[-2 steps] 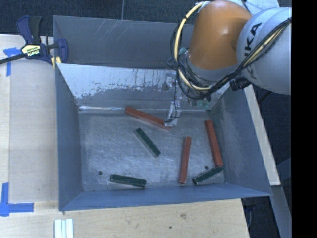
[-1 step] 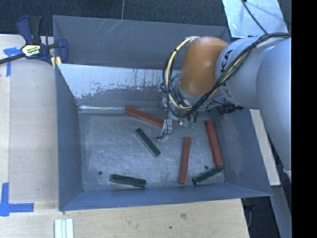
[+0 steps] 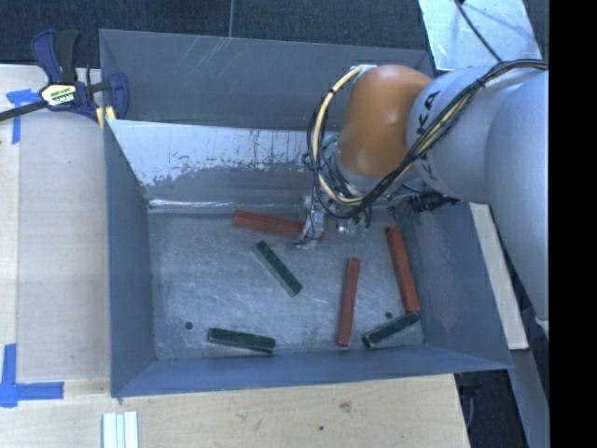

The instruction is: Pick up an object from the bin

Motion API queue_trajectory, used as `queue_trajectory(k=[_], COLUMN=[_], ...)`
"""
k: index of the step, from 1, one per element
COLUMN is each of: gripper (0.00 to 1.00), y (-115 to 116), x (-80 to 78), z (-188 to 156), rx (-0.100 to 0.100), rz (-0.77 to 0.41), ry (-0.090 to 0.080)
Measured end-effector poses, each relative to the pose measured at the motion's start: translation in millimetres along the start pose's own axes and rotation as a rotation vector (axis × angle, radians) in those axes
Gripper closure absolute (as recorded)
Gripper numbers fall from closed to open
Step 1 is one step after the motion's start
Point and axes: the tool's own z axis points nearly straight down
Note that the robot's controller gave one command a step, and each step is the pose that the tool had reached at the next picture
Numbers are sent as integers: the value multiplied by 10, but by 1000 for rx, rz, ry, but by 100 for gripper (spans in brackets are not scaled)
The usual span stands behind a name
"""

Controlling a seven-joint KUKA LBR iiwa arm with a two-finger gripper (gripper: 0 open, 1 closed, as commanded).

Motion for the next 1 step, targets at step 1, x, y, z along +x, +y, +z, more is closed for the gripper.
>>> queue_trajectory(k=[1], gripper=[100], y=[-46], x=[167], z=[-1301], rx=[-1], rz=[-135], ry=[-9])
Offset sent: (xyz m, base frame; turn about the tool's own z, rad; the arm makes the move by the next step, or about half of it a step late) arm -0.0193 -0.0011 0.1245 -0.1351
